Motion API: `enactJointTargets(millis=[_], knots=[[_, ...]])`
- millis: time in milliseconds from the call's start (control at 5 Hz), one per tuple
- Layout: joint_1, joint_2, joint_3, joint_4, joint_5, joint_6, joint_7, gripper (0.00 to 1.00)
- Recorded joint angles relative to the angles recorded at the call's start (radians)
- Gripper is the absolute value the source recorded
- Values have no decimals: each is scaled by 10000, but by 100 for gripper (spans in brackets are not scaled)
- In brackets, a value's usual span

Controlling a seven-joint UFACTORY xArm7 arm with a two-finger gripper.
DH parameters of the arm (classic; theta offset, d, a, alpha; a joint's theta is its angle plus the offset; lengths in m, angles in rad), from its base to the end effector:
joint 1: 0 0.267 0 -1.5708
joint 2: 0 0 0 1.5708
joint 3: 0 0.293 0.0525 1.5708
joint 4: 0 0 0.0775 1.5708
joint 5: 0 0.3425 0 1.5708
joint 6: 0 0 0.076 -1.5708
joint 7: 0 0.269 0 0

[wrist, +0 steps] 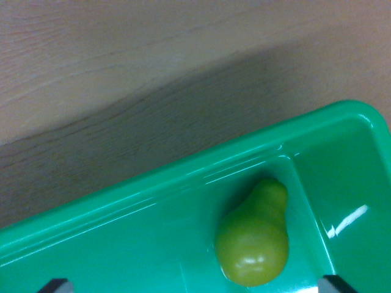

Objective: Pick fruit

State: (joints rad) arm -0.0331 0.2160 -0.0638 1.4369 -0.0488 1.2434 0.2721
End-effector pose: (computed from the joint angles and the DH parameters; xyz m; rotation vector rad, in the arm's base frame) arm 0.5289 -0.0624 0.2273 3.0326 -0.5385 -0.0259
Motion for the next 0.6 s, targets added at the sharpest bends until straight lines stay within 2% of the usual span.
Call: enactJointTargets(millis=[200, 400, 600], knots=[[-90, 234, -57, -359, 69, -481, 369, 0], [-90, 234, -57, -359, 69, -481, 369, 0], [-179, 465, -114, -714, 138, -956, 733, 0]])
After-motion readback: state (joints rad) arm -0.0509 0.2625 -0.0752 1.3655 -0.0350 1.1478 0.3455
